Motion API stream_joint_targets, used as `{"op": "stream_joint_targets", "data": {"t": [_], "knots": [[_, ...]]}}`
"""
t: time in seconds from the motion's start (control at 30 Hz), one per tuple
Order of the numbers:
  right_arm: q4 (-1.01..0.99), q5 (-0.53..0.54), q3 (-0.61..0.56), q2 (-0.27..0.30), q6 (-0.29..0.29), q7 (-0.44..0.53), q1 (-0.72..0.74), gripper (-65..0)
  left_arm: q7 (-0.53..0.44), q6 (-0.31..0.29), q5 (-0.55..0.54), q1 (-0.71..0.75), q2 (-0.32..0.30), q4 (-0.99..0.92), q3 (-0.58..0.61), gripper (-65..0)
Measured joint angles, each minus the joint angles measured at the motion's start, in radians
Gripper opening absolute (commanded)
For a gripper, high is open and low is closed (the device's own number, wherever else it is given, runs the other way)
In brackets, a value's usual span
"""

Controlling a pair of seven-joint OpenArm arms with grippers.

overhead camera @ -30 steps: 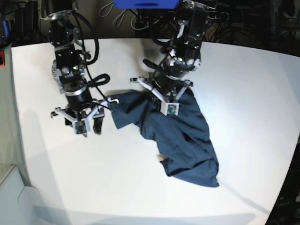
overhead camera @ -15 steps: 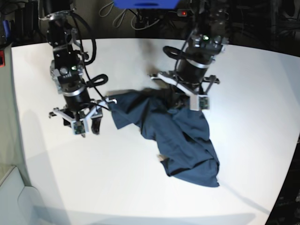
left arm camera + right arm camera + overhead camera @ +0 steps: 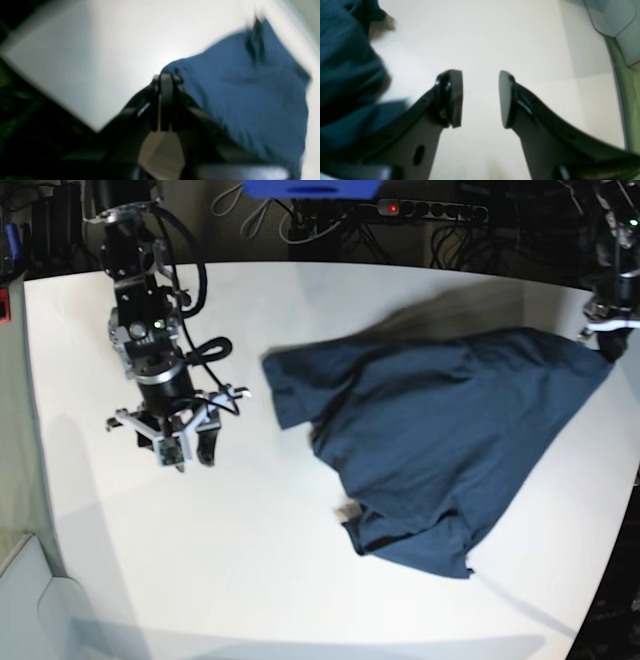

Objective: Layout the t-shirt on the table in an organized manner, then fold the t-shirt properly
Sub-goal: 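Pull the shirt apart, left gripper dragging its edge away from the right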

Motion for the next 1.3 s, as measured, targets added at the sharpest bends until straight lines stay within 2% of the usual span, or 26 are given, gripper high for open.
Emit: {"op": "stream_joint_targets", "data": {"t": [0.07,0.13,0.3,0.4,0.53,0.67,0.73,0.8,0.87,1.1,1.23,1.3], "knots": [[0.0,0.0,-0.009,-0.001,0.048,0.0,0.0,-40.5,0.0,0.005,-0.017,0.002,-0.029,-0.042,-0.046,-64.6],[0.0,0.0,-0.014,-0.023,0.063,-0.001,-0.006,-40.5,0.002,0.004,-0.027,0.0,-0.057,-0.087,-0.051,-64.6],[0.0,-0.003,-0.053,-0.076,0.134,-0.097,-0.023,-40.5,0.005,0.003,-0.036,-0.038,-0.058,-0.185,-0.043,-64.6],[0.0,0.0,-0.103,-0.1,0.138,-0.157,-0.037,-40.1,0.005,0.004,-0.034,-0.035,-0.055,-0.257,-0.043,-64.6],[0.001,-0.002,-0.187,-0.099,0.142,-0.233,-0.05,-38.1,0.005,0.005,-0.032,-0.051,-0.058,-0.32,-0.048,-64.6],[0.002,-0.002,-0.273,-0.099,0.142,-0.328,-0.056,-33.3,0.005,0.003,-0.032,-0.055,-0.061,-0.323,-0.048,-64.6],[0.002,-0.001,-0.319,-0.1,0.142,-0.365,-0.058,-29.4,0.005,-0.05,-0.034,-0.055,-0.06,-0.327,-0.05,-64.6],[0.002,0.0,-0.343,-0.102,0.142,-0.37,-0.058,-25.9,0.006,-0.114,-0.04,-0.055,-0.06,-0.33,-0.05,-64.6],[0.0,-0.001,-0.343,-0.117,0.142,-0.373,-0.058,-23.8,0.005,-0.145,-0.04,-0.055,-0.06,-0.33,-0.05,-64.6],[-0.125,0.0,-0.342,-0.167,0.142,-0.368,-0.05,-23.0,0.006,-0.158,-0.04,-0.055,-0.06,-0.331,-0.051,-64.6],[-0.175,-0.003,-0.342,-0.177,0.142,-0.358,-0.02,-23.4,0.004,-0.158,-0.039,-0.05,-0.061,-0.332,-0.051,-64.6],[-0.197,-0.003,-0.341,-0.183,0.142,-0.351,-0.001,-26.5,0.002,-0.163,-0.04,-0.05,-0.061,-0.345,-0.059,-64.6]]}}
